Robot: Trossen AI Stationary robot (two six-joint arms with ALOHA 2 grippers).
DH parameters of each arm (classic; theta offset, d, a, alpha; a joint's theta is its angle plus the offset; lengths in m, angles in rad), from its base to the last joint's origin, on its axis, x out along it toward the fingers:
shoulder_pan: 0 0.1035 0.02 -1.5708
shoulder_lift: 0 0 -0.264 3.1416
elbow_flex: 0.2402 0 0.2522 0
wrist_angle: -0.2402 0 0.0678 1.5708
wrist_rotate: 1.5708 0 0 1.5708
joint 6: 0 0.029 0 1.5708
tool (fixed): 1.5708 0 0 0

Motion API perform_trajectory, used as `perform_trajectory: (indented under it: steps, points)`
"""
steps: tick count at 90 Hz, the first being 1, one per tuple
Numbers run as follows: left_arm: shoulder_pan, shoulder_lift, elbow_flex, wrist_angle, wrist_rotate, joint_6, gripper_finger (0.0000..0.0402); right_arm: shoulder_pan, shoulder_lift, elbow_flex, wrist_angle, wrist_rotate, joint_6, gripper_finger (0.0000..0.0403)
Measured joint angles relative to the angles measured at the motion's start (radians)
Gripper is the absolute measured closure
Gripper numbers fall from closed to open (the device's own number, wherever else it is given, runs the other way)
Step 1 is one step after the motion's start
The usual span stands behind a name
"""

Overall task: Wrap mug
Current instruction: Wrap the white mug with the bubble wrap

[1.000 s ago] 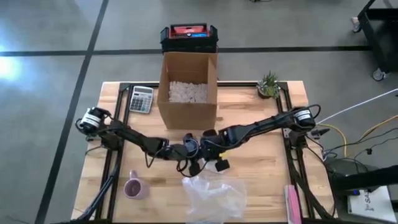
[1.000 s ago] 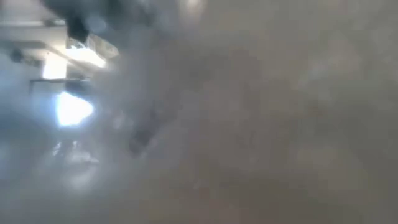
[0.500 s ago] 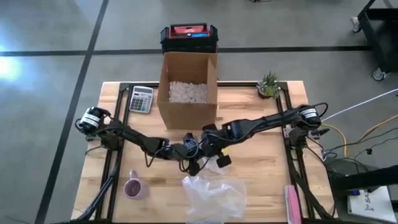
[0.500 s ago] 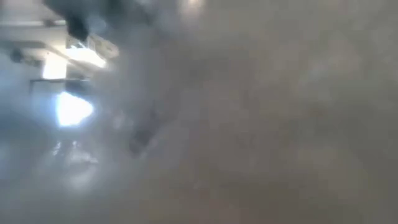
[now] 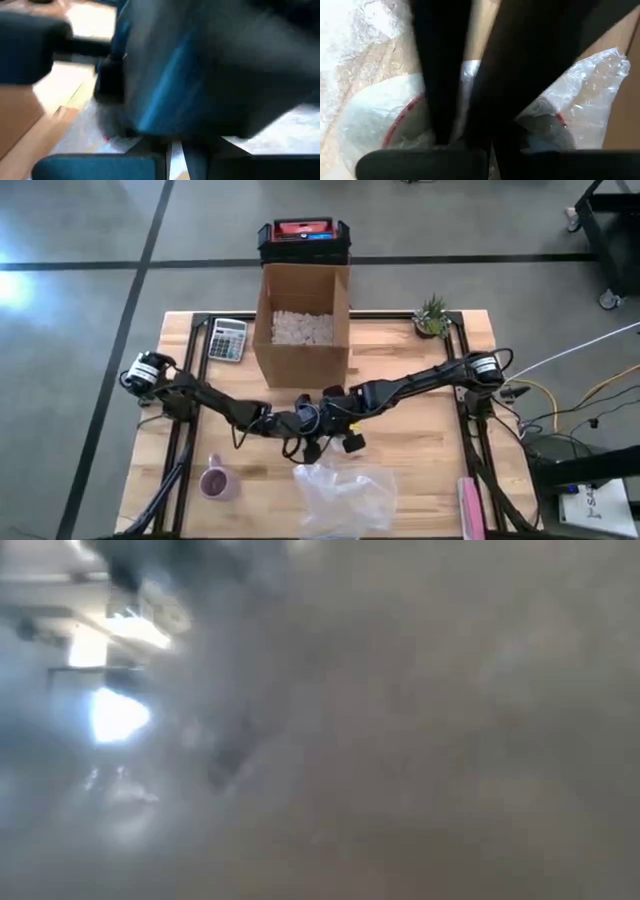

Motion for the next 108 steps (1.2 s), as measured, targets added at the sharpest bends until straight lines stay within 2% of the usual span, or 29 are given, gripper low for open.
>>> perform_trajectory:
  steps: [17, 26, 60, 74, 95, 108]
  points:
    - [-0.004, -0.073, 0.080, -0.340, -0.029, 0.001, 0.0380, 0.000, -0.004, -0.001, 0.013, -0.002, -0.020, 0.0403]
    - [-0.002, -0.084, 0.087, -0.418, -0.057, 0.000, 0.0380, 0.000, -0.004, -0.003, 0.019, -0.002, -0.032, 0.0403]
    - [0.000, -0.050, 0.066, -0.409, -0.082, 0.001, 0.0380, 0.001, -0.004, -0.005, 0.047, -0.010, -0.166, 0.0403]
    - [-0.011, -0.048, 0.064, -0.420, -0.052, -0.013, 0.0380, 0.001, -0.004, -0.006, 0.073, -0.064, -0.260, 0.0403]
    - [-0.051, -0.114, 0.064, -0.553, -0.035, -0.112, 0.0380, 0.003, -0.002, -0.006, 0.135, -0.122, -0.444, 0.0403]
    - [-0.074, -0.140, 0.063, -0.603, -0.059, -0.155, 0.0380, 0.003, -0.002, -0.007, 0.184, -0.144, -0.537, 0.0403]
